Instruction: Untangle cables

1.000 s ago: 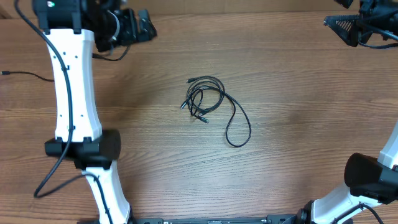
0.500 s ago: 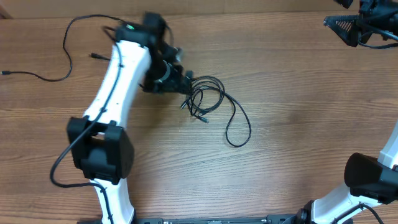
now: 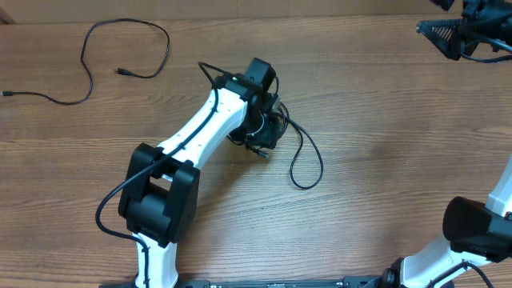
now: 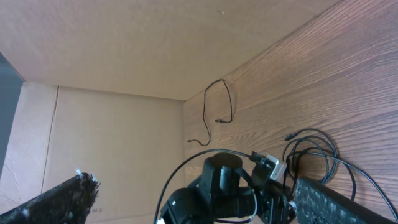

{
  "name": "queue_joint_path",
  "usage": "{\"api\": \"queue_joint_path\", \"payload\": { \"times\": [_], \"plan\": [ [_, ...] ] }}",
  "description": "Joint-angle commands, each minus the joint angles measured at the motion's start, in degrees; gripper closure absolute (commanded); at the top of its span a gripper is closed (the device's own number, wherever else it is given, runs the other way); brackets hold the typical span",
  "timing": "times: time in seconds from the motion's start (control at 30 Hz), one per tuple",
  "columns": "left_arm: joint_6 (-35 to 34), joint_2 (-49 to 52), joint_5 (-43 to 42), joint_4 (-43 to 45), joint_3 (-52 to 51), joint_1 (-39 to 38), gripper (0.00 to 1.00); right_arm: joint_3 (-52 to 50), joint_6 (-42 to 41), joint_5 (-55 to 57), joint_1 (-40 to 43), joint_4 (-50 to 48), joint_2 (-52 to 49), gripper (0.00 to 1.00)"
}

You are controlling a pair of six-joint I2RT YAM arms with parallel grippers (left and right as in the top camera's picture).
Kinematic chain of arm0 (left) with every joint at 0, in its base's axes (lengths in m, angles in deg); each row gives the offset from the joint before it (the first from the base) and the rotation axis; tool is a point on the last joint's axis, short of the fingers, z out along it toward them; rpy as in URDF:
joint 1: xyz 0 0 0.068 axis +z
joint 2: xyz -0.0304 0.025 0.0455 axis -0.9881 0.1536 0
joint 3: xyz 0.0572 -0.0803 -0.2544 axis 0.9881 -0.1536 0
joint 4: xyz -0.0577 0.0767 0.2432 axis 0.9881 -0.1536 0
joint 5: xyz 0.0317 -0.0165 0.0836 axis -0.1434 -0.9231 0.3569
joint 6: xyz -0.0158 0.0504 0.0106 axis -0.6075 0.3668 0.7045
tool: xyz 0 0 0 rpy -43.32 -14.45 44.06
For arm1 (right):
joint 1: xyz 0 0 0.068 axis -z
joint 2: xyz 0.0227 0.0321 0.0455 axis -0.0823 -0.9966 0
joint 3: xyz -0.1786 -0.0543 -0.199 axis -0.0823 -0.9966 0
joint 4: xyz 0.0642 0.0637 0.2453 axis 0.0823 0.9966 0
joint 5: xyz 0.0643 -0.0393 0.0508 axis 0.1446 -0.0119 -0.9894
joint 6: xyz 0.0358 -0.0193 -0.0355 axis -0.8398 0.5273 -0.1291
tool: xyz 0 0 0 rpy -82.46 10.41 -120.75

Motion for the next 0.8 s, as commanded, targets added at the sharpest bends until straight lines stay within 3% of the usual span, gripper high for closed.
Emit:
{"api": "queue_joint_path", "payload": {
  "times": [0.0, 0.07, 0.27, 0.47, 0.63, 0.77],
  "plan": [
    [-0.9, -0.4, 6.4, 1.1, -0.5, -0.5, 0.76, 0.4, 0.5, 0.2, 0.3, -0.2, 0.3, 0.00],
    [-0.9, -0.4, 7.2, 0.4, 0.1, -0.5, 0.96, 0.4, 0.5, 0.2, 0.3, -0.2, 0.3, 0.00],
    [-1.3, -0.5, 7.1, -9.3, 11.0, -0.5, 0.96, 0.4, 0.5, 0.2, 0.3, -0.2, 0.3, 0.00],
    [-5.7, -2.4, 6.9, -22.0, 35.4, -0.5, 0.96, 0.4, 0.5, 0.2, 0.3, -0.2, 0.3, 0.00],
    [-6.1, -5.4, 6.9, -23.9, 52.1, -0.6, 0.96, 0.4, 0.5, 0.2, 0.3, -0.2, 0.3, 0.00],
    [-7.2, -8.6, 6.9, -22.8, 58.8, -0.6, 0.96, 0.4, 0.5, 0.2, 0.3, -0.2, 0.3, 0.00]
  ]
}}
